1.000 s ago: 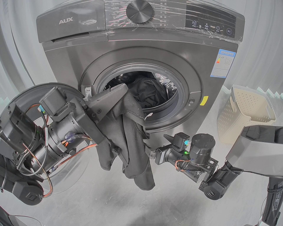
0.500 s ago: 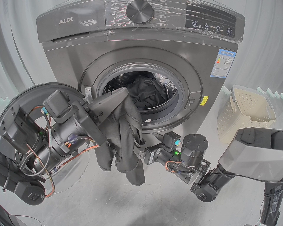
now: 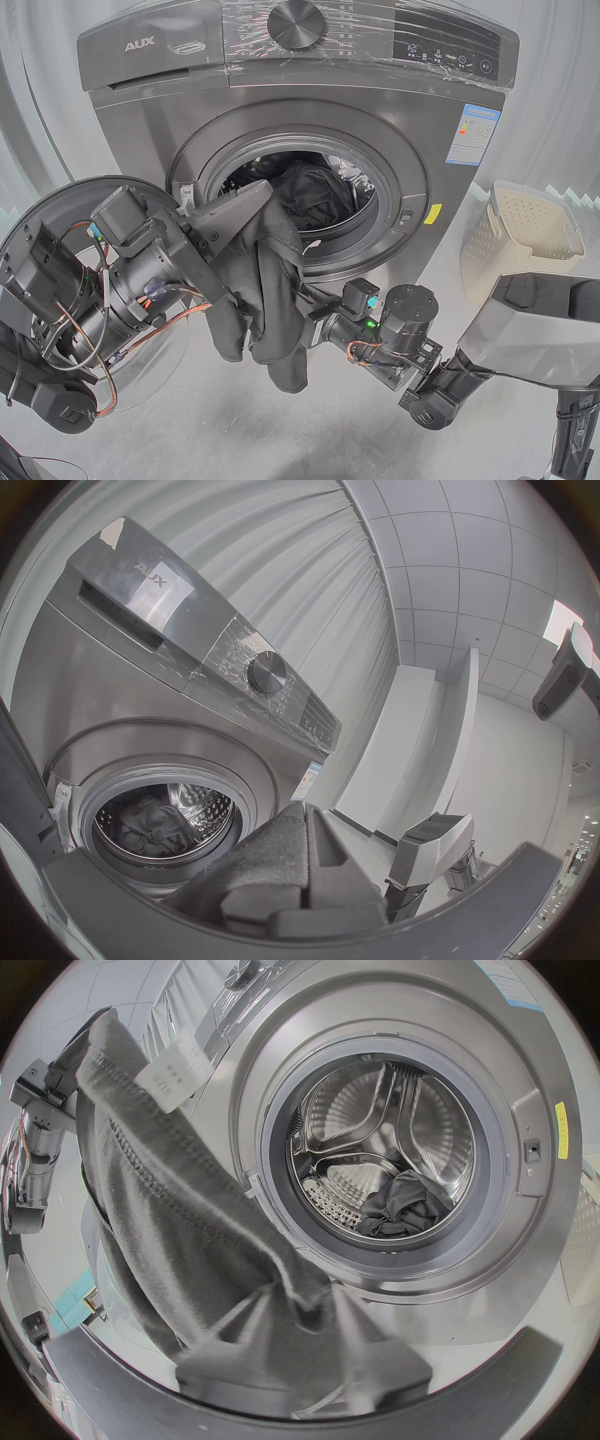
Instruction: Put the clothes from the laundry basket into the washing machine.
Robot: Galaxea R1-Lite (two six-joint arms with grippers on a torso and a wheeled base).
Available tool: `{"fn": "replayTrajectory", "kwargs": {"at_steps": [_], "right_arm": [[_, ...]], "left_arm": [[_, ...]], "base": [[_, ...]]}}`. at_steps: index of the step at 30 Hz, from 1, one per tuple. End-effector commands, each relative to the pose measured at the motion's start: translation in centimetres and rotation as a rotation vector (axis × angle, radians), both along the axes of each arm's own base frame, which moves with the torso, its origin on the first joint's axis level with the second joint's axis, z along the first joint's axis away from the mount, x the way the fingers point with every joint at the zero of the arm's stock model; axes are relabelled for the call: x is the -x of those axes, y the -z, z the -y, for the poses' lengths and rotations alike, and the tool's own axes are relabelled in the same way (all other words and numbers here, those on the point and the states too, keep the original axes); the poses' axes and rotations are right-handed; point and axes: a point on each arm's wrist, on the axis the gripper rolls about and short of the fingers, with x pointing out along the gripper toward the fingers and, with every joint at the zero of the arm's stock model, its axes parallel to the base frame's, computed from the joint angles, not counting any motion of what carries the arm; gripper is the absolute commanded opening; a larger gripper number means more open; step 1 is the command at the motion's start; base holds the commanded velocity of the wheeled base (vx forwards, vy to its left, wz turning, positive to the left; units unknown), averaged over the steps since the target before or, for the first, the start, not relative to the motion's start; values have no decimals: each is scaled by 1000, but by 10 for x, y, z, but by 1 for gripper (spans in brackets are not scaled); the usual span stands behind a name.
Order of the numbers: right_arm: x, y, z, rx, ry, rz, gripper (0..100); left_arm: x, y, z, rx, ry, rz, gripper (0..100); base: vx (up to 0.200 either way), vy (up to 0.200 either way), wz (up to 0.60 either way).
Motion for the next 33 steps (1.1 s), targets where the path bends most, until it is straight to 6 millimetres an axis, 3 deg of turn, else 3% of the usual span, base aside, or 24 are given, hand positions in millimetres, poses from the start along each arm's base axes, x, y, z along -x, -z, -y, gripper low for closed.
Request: {"fn": "replayTrajectory", "kwargs": {"at_steps": [1,9,10,13,17,19,26,33], "right_arm": [[4,-3,3,-1,-1,1,0],[28,-45,44,-20,39,23,0],[28,-46,46,-19,42,22,0],[51,-42,83,60,81,-29,0],[71,-37,102,95,84,-66,0],[78,-45,108,78,75,-47,0],[81,-76,130,38,102,59,0],[79,-88,147,42,118,121,0]], "left_arm": [[-2,2,0,-2,-4,-5,0],[-14,15,-3,-26,-43,-44,0],[-14,15,-3,-27,-43,-45,0],[-19,18,-6,-31,-63,-54,0],[-20,20,-8,-35,-76,-64,0],[-19,23,-8,-42,-77,-72,0],[-21,37,-16,-80,-111,-109,0],[-24,40,-18,-92,-129,-113,0]], "base": [[0,0,0],[0,0,0],[0,0,0],[0,0,0],[0,0,0],[0,0,0],[0,0,0],[0,0,0]]}}
